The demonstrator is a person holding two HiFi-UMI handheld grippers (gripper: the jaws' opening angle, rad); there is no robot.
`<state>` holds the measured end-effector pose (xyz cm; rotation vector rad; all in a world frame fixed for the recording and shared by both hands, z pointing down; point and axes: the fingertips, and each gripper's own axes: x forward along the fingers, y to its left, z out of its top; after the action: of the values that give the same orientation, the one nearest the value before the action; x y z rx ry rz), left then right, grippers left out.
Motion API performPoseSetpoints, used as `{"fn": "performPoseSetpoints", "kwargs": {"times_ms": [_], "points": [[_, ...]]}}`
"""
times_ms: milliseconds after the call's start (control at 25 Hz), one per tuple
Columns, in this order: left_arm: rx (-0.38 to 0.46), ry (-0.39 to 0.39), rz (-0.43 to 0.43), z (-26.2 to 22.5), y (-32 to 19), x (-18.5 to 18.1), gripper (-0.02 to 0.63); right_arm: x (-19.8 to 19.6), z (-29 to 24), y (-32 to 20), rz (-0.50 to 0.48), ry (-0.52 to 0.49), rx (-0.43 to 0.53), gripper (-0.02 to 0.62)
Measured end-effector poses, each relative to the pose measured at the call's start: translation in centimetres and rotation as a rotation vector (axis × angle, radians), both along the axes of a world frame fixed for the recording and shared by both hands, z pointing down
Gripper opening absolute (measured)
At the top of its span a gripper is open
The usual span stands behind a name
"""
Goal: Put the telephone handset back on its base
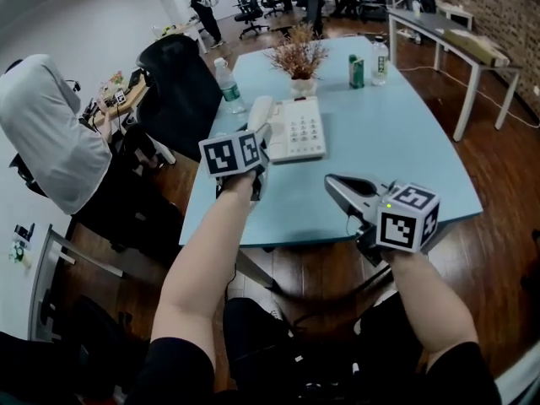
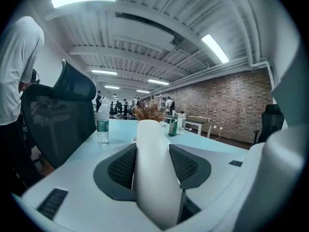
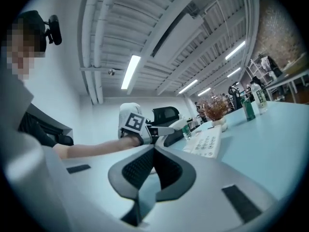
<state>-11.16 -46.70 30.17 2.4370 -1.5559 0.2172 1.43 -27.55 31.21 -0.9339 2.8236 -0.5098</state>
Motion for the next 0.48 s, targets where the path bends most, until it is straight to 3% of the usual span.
{"fn": "performPoseSetpoints", "kwargs": {"times_ms": [240,480], "points": [[-0.094,-0.015,-0.084,2.3,-7.4,1.2,0.215,1.8,0.8,-0.7,0.026,0.008,-0.005,0.009],[-0.161,0.015,-0.158,4.3,-10.8,1.8,0.215,3.2,2.5,-1.3,0.021,0.010,-0.026,0.009]]}}
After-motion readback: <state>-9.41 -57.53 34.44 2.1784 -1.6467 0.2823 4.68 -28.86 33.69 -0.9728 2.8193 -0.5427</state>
